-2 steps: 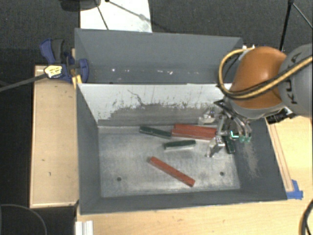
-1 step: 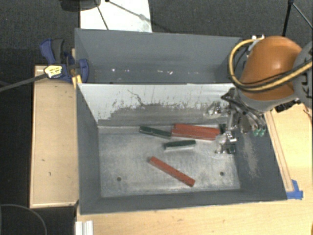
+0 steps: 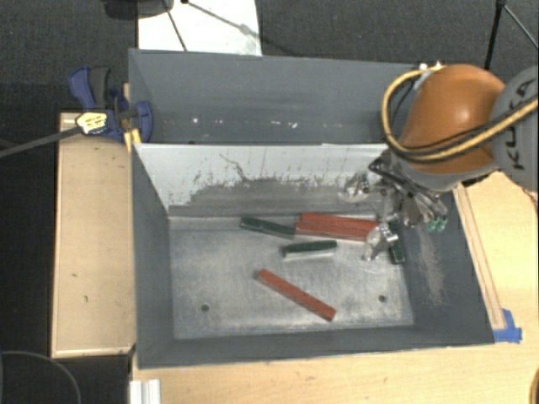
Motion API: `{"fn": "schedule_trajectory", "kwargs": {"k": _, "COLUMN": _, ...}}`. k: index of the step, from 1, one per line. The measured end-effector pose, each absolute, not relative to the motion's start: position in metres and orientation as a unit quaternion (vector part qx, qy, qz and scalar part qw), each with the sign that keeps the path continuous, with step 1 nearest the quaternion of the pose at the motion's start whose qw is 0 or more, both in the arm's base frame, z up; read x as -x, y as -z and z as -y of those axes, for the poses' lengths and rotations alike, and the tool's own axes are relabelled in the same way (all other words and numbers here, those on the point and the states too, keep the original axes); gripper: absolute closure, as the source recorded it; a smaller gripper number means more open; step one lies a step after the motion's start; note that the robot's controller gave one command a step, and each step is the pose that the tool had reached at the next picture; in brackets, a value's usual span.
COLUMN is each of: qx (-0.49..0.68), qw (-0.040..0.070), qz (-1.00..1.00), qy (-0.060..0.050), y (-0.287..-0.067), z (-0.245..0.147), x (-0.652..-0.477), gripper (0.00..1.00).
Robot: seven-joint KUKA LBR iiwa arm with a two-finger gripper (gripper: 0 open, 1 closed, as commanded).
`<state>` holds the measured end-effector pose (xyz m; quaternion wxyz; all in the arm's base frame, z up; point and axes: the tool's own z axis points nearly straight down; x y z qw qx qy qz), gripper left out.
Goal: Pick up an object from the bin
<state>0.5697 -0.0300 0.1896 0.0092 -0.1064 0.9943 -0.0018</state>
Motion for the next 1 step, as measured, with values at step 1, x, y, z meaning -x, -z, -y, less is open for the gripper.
{"fn": "schedule_trajectory", "kwargs": {"k": 1, "qx": 0.059, "qw": 0.004, "qz": -0.998, "qy": -0.001, "y": -0.1247, "z": 0.0337, "x": -0.5726, "gripper": 0.0}}
